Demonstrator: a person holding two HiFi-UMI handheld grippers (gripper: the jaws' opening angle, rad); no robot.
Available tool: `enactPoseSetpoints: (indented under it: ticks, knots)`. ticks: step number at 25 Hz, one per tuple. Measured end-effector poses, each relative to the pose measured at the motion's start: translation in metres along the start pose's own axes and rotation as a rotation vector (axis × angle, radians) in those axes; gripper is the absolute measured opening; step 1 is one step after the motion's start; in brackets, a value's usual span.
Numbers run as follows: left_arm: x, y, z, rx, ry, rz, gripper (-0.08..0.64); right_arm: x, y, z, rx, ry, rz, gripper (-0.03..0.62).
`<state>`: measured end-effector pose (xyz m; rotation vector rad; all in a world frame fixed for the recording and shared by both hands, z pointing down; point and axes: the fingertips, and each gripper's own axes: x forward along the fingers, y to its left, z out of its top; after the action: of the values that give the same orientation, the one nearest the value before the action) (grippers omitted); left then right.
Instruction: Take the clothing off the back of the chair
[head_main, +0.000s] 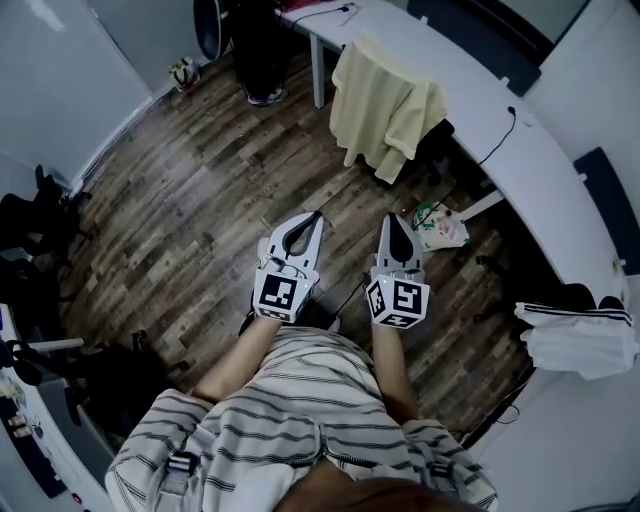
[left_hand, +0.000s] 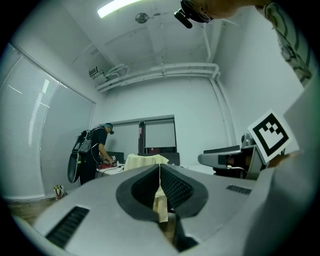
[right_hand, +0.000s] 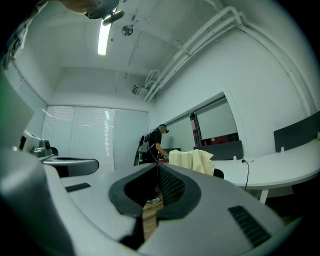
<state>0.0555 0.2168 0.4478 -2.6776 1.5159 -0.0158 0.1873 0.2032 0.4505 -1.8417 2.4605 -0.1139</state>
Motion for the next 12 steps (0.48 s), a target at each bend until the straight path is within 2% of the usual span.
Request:
enactPoseSetpoints:
  ticks: [6, 12]
  knots:
    - [0.051, 0.037, -0.012, -0.024, -0.01, -0.038, 0.024, 0.059, -0.009, -0.008, -0.014, 0.01, -0.03, 0.02]
    - [0.124, 0.098, -0.019, -0.042, -0.022, -0.129, 0.025, 0.138, -0.023, 0.002, -0.023, 0.001, -0.135, 0.02]
